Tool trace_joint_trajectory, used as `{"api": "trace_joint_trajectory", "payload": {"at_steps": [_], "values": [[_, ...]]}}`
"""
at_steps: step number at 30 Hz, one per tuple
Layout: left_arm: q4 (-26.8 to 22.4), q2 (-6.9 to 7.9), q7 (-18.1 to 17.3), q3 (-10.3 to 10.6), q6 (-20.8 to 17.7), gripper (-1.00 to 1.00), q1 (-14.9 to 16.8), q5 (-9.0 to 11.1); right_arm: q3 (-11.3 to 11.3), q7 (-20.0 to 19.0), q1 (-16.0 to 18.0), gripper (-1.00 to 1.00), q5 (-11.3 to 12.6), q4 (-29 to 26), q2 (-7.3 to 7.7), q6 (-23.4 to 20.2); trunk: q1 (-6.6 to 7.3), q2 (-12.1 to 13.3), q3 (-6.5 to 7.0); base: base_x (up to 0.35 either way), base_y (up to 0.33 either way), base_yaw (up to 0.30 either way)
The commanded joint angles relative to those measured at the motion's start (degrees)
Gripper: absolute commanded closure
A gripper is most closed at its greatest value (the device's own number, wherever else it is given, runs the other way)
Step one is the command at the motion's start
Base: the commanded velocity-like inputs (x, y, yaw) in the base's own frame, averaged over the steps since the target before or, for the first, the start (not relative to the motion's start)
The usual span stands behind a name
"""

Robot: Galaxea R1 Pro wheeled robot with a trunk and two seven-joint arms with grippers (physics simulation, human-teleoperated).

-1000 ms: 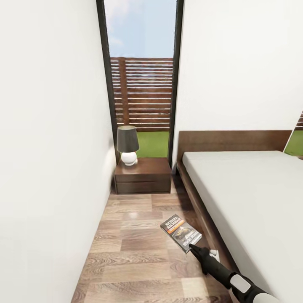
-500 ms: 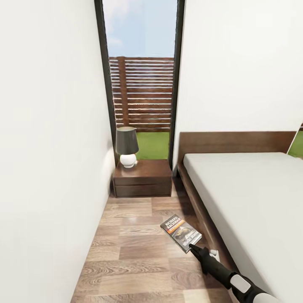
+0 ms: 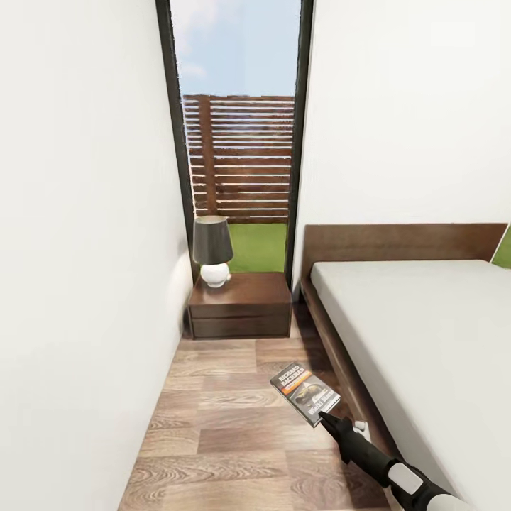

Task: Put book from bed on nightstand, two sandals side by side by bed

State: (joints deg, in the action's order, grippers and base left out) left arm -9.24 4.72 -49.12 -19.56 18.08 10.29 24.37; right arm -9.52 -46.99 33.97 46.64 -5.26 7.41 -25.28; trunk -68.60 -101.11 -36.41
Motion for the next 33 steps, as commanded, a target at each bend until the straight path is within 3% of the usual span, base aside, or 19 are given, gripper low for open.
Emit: {"api": "trace_joint_trajectory", "payload": {"at_steps": [1, 33], "values": [[0.1, 0.02, -0.16, 0.22, 0.29, -1.0, 0.03, 0.32, -0.69, -0.08, 0.04, 1.0, 0.03, -0.01, -0.01, -0.56, -0.01, -0.03, -0.05, 0.185, 0.0, 0.0], [0.1, 0.02, -0.19, 0.22, 0.29, -1.0, 0.03, 0.32, -0.74, -0.18, 0.04, 1.0, 0.03, -0.01, 0.02, -0.56, -0.01, -0.03, -0.05, 0.185, 0.0, 0.0]]}}
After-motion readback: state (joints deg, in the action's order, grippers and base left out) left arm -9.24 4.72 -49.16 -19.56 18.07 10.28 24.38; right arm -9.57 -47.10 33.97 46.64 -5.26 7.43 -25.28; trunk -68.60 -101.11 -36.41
